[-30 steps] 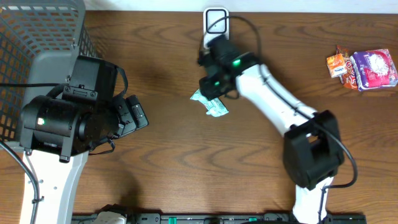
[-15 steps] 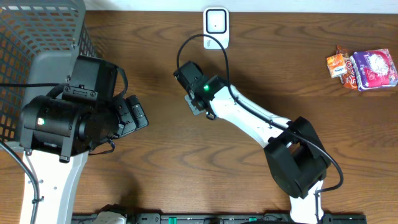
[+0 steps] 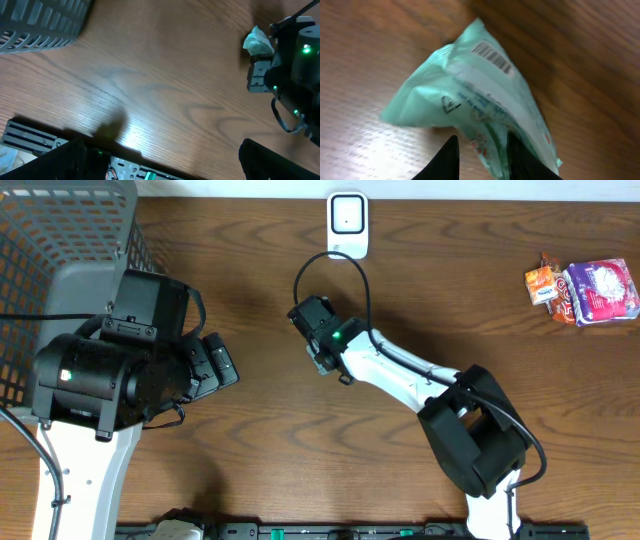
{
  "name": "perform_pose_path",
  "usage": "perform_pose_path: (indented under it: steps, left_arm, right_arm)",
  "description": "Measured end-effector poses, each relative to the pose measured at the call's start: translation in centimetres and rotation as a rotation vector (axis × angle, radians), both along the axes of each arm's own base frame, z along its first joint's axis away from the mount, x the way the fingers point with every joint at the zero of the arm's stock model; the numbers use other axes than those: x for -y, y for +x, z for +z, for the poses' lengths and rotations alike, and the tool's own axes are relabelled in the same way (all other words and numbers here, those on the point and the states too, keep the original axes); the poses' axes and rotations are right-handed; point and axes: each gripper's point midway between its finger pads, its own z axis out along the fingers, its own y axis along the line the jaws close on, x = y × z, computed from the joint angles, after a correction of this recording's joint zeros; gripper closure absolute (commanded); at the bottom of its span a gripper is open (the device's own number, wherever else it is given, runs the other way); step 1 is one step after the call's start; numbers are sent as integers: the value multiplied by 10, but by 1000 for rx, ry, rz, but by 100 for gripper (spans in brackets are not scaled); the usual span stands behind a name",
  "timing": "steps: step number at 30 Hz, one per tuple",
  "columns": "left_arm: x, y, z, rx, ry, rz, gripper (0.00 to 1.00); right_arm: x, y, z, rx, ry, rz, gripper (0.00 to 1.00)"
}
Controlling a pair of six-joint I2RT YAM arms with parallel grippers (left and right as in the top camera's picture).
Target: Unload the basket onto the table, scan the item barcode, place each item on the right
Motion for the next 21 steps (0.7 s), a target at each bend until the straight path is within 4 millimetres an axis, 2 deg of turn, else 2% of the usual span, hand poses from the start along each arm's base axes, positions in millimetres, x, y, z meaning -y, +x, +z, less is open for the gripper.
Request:
perform_pose_path:
  steps: [6, 9, 13, 21]
  left_arm:
    - [0, 0, 0, 0, 0, 0, 2]
    - [0, 0, 0, 0, 0, 0, 2]
    - [0, 0, 0, 0, 0, 0, 2]
    - [0, 0, 0, 0, 0, 0, 2]
  right_arm:
    - [20, 27, 5, 53, 26, -70, 67]
    - [28, 40, 8, 76, 39, -84, 59]
    - [35, 53, 11, 95, 67, -87, 54]
    - [47, 69, 12, 79, 172, -136, 53]
